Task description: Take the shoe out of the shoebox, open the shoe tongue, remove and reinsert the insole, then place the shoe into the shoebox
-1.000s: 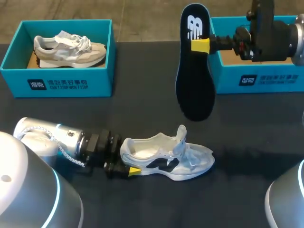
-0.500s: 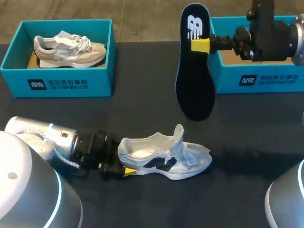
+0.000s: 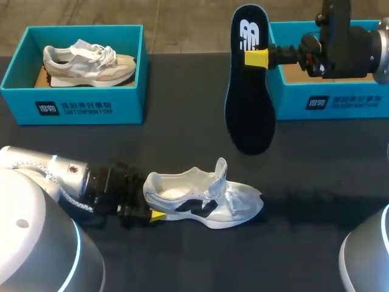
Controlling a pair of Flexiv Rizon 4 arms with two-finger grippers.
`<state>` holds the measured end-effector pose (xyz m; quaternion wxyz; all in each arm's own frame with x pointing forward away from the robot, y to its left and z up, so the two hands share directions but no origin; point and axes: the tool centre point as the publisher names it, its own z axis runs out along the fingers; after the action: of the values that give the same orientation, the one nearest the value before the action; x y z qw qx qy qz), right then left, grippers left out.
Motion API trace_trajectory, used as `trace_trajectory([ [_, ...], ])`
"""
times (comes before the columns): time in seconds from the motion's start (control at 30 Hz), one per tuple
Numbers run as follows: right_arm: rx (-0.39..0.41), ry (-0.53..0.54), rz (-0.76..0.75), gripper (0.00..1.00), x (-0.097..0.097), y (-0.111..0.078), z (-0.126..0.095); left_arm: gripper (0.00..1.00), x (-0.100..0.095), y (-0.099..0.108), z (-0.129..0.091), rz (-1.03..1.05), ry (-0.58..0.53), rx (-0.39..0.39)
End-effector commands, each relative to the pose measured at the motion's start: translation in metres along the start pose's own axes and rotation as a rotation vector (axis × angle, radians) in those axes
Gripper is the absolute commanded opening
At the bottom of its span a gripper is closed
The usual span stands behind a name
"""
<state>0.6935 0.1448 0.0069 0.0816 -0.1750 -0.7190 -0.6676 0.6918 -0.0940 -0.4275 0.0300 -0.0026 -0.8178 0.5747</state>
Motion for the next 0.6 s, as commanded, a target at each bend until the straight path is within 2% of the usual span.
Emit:
trace_trajectory([
  [0.03, 0.000, -0.001, 0.000, 0.00, -0.001, 0.000, 0.003, 1.00, -0.007, 0.000, 0.006, -0.007, 0.020, -0.004],
  [0.33, 0.000, -0.001, 0.000, 0.00, -0.001, 0.000, 0.003, 1.00, -0.011, -0.003, 0.021, 0.034, 0.065, -0.011],
  [0.6, 0.000, -0.001, 0.000, 0.00, -0.001, 0.000, 0.003, 1.00, -0.010, -0.012, 0.018, 0.056, 0.091, 0.016],
])
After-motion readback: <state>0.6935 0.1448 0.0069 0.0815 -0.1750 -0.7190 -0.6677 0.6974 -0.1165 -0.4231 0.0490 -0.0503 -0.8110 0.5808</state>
